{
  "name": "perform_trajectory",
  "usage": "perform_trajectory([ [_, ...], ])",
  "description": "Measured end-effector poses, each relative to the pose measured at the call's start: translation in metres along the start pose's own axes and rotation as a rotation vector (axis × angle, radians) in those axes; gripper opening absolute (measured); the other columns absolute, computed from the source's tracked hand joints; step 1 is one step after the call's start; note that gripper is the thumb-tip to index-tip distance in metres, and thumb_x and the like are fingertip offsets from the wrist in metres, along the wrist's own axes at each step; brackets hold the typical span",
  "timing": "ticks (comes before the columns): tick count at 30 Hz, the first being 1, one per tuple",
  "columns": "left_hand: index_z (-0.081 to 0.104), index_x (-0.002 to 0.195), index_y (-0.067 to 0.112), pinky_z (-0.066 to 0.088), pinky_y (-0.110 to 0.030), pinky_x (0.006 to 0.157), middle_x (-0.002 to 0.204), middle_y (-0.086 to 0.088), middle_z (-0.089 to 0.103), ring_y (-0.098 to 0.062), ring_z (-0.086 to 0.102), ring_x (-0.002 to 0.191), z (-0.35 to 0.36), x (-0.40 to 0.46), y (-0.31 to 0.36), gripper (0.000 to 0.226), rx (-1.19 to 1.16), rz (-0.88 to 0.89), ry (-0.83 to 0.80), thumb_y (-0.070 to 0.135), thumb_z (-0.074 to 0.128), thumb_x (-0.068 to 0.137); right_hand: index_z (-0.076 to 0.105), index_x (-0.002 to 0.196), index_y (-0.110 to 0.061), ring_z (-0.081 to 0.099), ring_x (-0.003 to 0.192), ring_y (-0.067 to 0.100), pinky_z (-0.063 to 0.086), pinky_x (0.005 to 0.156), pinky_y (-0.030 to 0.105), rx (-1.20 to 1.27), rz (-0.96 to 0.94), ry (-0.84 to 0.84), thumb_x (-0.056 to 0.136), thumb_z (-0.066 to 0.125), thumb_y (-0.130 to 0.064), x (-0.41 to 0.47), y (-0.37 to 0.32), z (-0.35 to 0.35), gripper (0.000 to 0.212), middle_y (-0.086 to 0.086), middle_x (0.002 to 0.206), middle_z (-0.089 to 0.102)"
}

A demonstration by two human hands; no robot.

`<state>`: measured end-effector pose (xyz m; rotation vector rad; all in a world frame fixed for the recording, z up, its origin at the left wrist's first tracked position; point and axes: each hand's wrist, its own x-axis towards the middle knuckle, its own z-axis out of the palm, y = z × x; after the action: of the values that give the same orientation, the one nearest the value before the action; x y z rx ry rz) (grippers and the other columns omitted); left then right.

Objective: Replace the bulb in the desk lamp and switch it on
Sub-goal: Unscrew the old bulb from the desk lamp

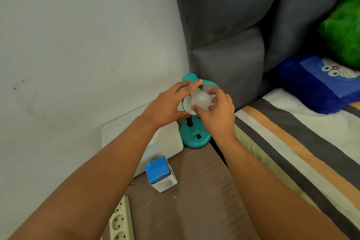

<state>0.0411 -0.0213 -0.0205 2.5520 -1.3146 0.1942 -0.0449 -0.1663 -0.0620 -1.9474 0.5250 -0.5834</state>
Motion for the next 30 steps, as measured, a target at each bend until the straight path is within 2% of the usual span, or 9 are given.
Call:
perform_trajectory([
  [3, 0.013, 0.153, 0.047, 0.05, -0.044, 0.105, 0.155, -0.004, 0.036, -0.027, 0.051, 0.131, 0.0008, 0.0012, 0.0015, 0.097, -0.01, -0.01, -0.001, 0.034, 0.079, 0.082, 0.052, 0.124, -0.021, 0.061, 0.096, 0.016, 0.039, 0.063, 0.009, 0.121, 0.093, 0.003, 0.07, 0.084, -0.046, -0.0034, 0.001, 0.0023, 0.067, 0.002, 0.116, 0.057],
  [6, 0.014, 0.152, 0.047, 0.049, -0.045, 0.105, 0.155, -0.003, 0.037, -0.026, 0.05, 0.132, 0.0019, 0.0017, 0.0014, 0.096, -0.012, -0.006, 0.007, 0.033, 0.079, 0.083, 0.061, 0.12, -0.014, 0.062, 0.084, 0.007, 0.04, 0.055, 0.004, 0.195, 0.221, -0.036, 0.079, 0.07, -0.057, -0.0056, 0.0032, 0.0045, 0.059, 0.002, 0.104, 0.07],
  [9, 0.014, 0.152, 0.047, 0.049, -0.044, 0.105, 0.155, -0.003, 0.036, -0.026, 0.051, 0.131, 0.0023, 0.002, 0.0012, 0.096, -0.006, -0.016, 0.001, 0.033, 0.078, 0.083, 0.068, 0.114, -0.013, 0.07, 0.085, 0.013, 0.053, 0.064, 0.015, 0.236, 0.265, -0.038, 0.075, 0.063, -0.069, -0.003, 0.0052, 0.0076, 0.069, 0.002, 0.098, 0.074],
  [12, 0.013, 0.152, 0.047, 0.05, -0.045, 0.104, 0.154, -0.003, 0.037, -0.025, 0.05, 0.131, 0.001, 0.0016, 0.0002, 0.098, -0.007, -0.011, 0.003, 0.033, 0.08, 0.082, 0.064, 0.119, -0.015, 0.066, 0.08, 0.009, 0.041, 0.056, 0.007, 0.191, 0.204, -0.009, 0.075, 0.076, -0.053, -0.0017, 0.0005, 0.004, 0.059, 0.002, 0.098, 0.072],
  [16, 0.015, 0.153, 0.044, 0.05, -0.043, 0.105, 0.154, -0.004, 0.037, -0.026, 0.05, 0.131, 0.0006, -0.0001, 0.0031, 0.096, -0.014, -0.002, 0.002, 0.033, 0.079, 0.083, 0.054, 0.123, -0.026, 0.063, 0.095, 0.017, 0.038, 0.062, 0.008, 0.123, 0.057, 0.011, 0.07, 0.086, -0.037, -0.0049, 0.003, 0.0039, 0.063, 0.003, 0.116, 0.057],
  [20, 0.015, 0.152, 0.046, 0.049, -0.044, 0.106, 0.155, -0.004, 0.037, -0.027, 0.05, 0.132, 0.0008, 0.0002, 0.0038, 0.095, -0.019, -0.013, 0.003, 0.033, 0.079, 0.083, 0.05, 0.131, -0.021, 0.063, 0.092, 0.013, 0.038, 0.054, 0.005, 0.21, 0.175, -0.018, 0.077, 0.077, -0.047, -0.0071, 0.0023, 0.0028, 0.065, 0.001, 0.105, 0.065],
  [22, 0.014, 0.152, 0.047, 0.049, -0.044, 0.106, 0.155, -0.004, 0.036, -0.026, 0.05, 0.132, 0.0009, -0.0001, 0.0031, 0.096, -0.016, -0.018, 0.003, 0.032, 0.079, 0.083, 0.059, 0.126, -0.015, 0.061, 0.087, 0.009, 0.037, 0.05, 0.005, 0.228, 0.215, -0.044, 0.083, 0.07, -0.052, -0.0052, 0.0019, 0.0027, 0.058, 0.001, 0.104, 0.07],
  [25, 0.013, 0.152, 0.047, 0.049, -0.044, 0.105, 0.155, -0.004, 0.037, -0.025, 0.05, 0.132, 0.0002, -0.0004, 0.0026, 0.096, -0.022, -0.017, 0.0, 0.034, 0.079, 0.083, 0.063, 0.119, -0.013, 0.062, 0.078, 0.007, 0.039, 0.049, 0.002, 0.202, 0.175, -0.043, 0.082, 0.073, -0.047, -0.0047, -0.0003, 0.0026, 0.052, 0.002, 0.097, 0.071],
  [30, 0.014, 0.153, 0.045, 0.05, -0.045, 0.103, 0.154, -0.004, 0.037, -0.026, 0.05, 0.131, -0.002, 0.0016, 0.003, 0.098, -0.032, -0.004, -0.01, 0.033, 0.08, 0.081, 0.052, 0.13, -0.026, 0.063, 0.097, 0.017, 0.038, 0.06, 0.004, 0.18, 0.094, -0.002, 0.072, 0.084, -0.037, -0.0049, 0.0016, 0.0055, 0.067, 0.004, 0.117, 0.057],
])
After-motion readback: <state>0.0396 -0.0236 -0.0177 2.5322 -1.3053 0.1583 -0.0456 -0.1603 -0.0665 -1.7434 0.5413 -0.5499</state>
